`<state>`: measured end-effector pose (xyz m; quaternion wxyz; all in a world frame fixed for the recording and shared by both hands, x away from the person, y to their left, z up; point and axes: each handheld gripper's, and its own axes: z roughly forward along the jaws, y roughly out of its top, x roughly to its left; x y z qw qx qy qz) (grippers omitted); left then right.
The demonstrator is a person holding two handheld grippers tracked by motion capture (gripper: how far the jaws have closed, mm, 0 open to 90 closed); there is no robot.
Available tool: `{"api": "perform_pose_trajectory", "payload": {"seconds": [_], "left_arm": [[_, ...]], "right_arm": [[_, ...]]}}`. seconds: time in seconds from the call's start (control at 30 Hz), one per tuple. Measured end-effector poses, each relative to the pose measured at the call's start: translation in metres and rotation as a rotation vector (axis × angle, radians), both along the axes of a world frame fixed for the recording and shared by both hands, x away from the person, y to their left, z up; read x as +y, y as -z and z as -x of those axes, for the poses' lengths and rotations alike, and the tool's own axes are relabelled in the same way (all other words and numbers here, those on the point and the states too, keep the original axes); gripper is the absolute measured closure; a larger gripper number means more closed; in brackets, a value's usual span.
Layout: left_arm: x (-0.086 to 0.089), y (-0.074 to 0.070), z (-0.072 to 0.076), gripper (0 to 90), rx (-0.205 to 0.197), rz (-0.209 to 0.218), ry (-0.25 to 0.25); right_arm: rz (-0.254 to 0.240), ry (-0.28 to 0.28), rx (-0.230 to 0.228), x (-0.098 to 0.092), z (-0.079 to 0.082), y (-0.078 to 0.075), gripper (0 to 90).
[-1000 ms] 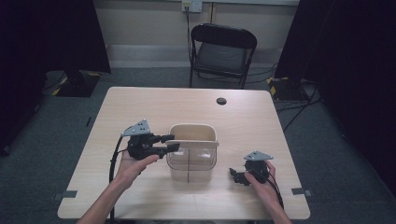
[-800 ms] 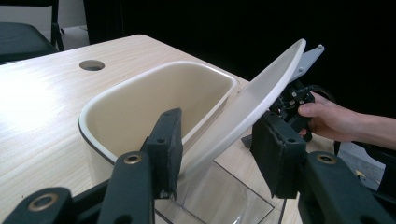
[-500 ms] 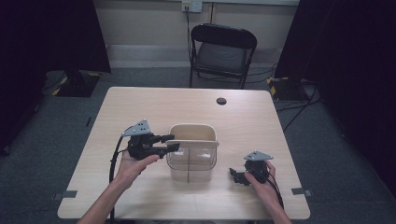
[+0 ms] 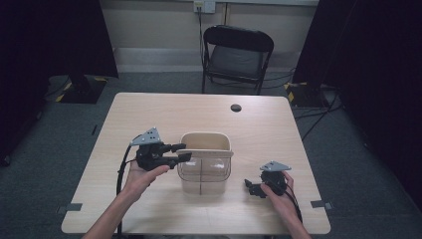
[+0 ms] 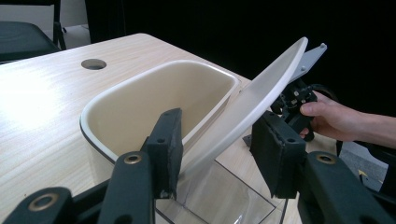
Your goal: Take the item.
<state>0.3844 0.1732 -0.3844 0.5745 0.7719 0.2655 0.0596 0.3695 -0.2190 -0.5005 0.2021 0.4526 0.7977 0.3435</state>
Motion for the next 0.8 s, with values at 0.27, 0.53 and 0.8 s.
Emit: {"api": "perform_pose_trajectory", "payload": {"seconds": [0.27,0.53,0.8], "left_arm": [[0.0000,0.0000,0.0000,53.8,-0.002,-0.002,0.000],[-0.0006,-0.0005,-0.0002,54.1,-0.006,-0.006,0.001],[-0.0005,-0.0004,-0.0005,54.1,-0.004,-0.005,0.002]], "right_arm": [[0.000,0.001,0.001,0.0001,0.0000,0.0000,11.6],[0.000,0.000,0.000,0.0000,0.0000,0.0000,11.6],[0.000,0.000,0.000,0.0000,0.0000,0.0000,11.6]]}}
